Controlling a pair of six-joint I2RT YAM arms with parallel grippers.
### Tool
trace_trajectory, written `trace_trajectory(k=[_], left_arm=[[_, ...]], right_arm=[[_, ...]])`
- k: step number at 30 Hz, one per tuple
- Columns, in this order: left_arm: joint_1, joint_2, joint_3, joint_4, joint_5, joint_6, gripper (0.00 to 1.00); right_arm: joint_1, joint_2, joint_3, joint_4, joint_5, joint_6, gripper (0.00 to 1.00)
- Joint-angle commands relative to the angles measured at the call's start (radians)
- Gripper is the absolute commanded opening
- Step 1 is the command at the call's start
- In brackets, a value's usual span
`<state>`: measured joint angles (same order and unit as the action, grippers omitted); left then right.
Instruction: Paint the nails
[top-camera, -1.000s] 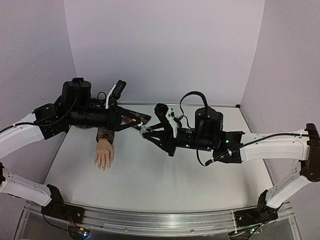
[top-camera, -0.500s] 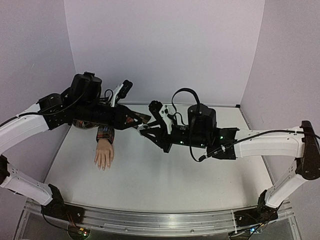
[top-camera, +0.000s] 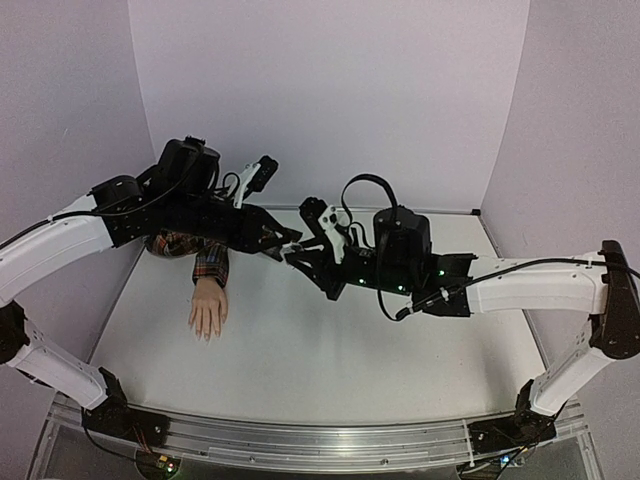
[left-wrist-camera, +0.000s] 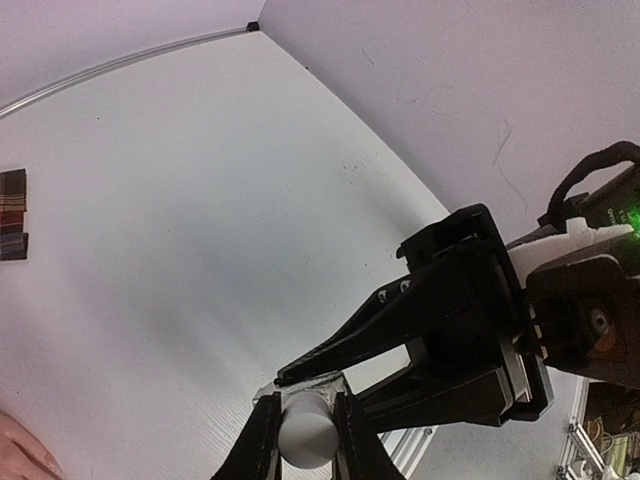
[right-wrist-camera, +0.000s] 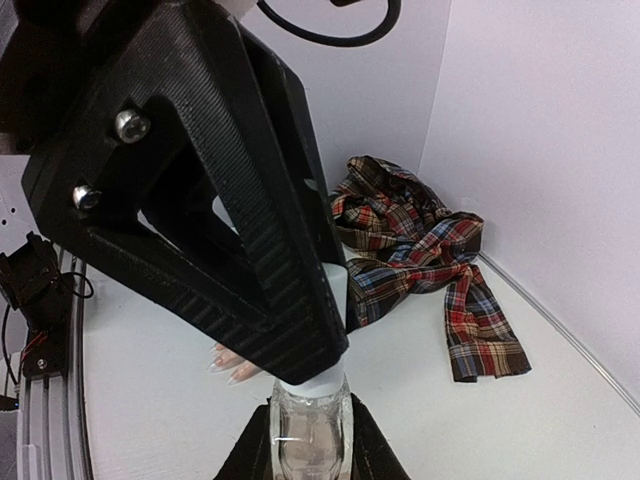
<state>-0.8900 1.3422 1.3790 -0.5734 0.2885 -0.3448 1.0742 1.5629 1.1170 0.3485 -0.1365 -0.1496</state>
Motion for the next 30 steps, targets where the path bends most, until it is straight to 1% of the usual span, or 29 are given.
trace_trajectory(k=[1, 4, 7, 11, 14, 15, 17, 19, 20, 21, 22, 23, 24, 27, 29, 30], left_arm=[[-0.022, 0.009, -0.047, 0.066, 0.251, 0.132, 0.0], [-0.022, -0.004, -0.074, 0.085, 0.445, 0.242, 0.0], [-0.021, 0.009, -0.041, -0.009, 0.562, 0.405, 0.0], [-0.02, 0.01, -0.002, -0.08, 0.587, 0.505, 0.0], [-0.02, -0.016, -0.016, -0.035, 0.59, 0.512, 0.0], [-0.02, -0.024, -0.019, -0.015, 0.561, 0.501, 0.03], [-0.018, -0.041, -0.018, 0.032, 0.462, 0.424, 0.17], [-0.011, -0.082, -0.032, 0.09, 0.367, 0.343, 0.35], [-0.01, -0.106, -0.044, 0.133, 0.302, 0.288, 0.45], [-0.009, -0.138, -0.07, 0.174, 0.252, 0.247, 0.61], [-0.009, -0.185, -0.093, 0.21, 0.203, 0.202, 0.72], [-0.009, -0.217, -0.111, 0.243, 0.147, 0.152, 0.81], [-0.01, -0.242, -0.13, 0.277, 0.097, 0.096, 0.88], [-0.009, -0.292, -0.176, 0.368, 0.009, -0.079, 0.99], [-0.011, -0.294, -0.195, 0.407, -0.057, -0.195, 0.99], [-0.011, -0.284, -0.194, 0.415, -0.088, -0.238, 0.97]], right_arm=[[0.01, -0.085, 0.04, 0.222, -0.205, 0.039, 0.0], [0.002, -0.102, 0.047, 0.228, -0.403, 0.09, 0.0], [-0.014, -0.107, 0.061, 0.227, -0.551, 0.139, 0.0], [-0.045, -0.127, 0.047, 0.23, -0.629, 0.195, 0.0], [-0.062, -0.141, 0.033, 0.234, -0.646, 0.205, 0.0], [-0.063, -0.146, 0.029, 0.234, -0.634, 0.204, 0.0], [-0.064, -0.155, 0.016, 0.232, -0.587, 0.195, 0.0], [-0.066, -0.167, -0.006, 0.225, -0.51, 0.174, 0.0], [-0.066, -0.174, -0.023, 0.217, -0.478, 0.158, 0.0], [-0.066, -0.182, -0.039, 0.207, -0.435, 0.127, 0.0], [-0.066, -0.188, -0.051, 0.196, -0.365, 0.102, 0.0], [-0.066, -0.191, -0.063, 0.189, -0.309, 0.085, 0.0], [-0.066, -0.194, -0.071, 0.176, -0.252, 0.071, 0.0], [-0.065, -0.191, -0.081, 0.154, -0.092, 0.049, 0.0], [-0.057, -0.178, -0.075, 0.153, 0.012, 0.038, 0.0], [-0.052, -0.169, -0.065, 0.151, 0.068, 0.038, 0.0]])
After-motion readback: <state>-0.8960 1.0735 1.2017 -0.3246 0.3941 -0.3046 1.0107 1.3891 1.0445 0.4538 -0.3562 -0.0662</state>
